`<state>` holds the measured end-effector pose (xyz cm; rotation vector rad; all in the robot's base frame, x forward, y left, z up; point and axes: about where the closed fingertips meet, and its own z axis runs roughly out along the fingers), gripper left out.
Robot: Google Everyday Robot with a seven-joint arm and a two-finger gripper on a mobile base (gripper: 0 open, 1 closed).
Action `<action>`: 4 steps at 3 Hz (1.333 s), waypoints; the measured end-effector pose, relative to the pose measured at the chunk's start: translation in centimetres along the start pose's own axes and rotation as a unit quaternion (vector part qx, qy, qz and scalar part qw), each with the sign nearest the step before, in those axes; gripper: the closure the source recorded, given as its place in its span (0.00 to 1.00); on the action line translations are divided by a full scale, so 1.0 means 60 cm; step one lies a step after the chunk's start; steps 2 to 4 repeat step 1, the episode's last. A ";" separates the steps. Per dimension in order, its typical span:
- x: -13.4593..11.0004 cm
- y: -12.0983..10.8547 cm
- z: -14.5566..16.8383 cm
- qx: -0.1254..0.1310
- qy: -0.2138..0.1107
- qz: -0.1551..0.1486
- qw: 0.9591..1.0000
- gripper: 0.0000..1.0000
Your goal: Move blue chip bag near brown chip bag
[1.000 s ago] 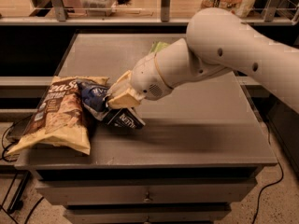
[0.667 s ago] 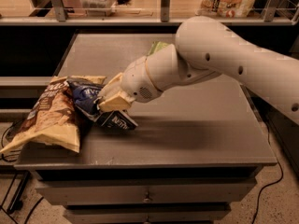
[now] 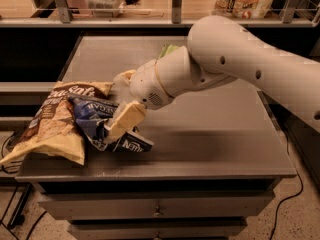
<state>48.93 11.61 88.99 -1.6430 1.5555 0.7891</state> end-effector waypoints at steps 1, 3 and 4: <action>0.000 0.000 0.000 0.000 0.000 0.000 1.000 0.00; 0.000 0.000 0.000 0.000 0.000 0.000 1.000 0.00; 0.000 0.000 0.000 0.000 0.000 0.000 1.000 0.00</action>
Offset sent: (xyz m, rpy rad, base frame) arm 0.0000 0.0000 0.0000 0.0000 0.0000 0.0000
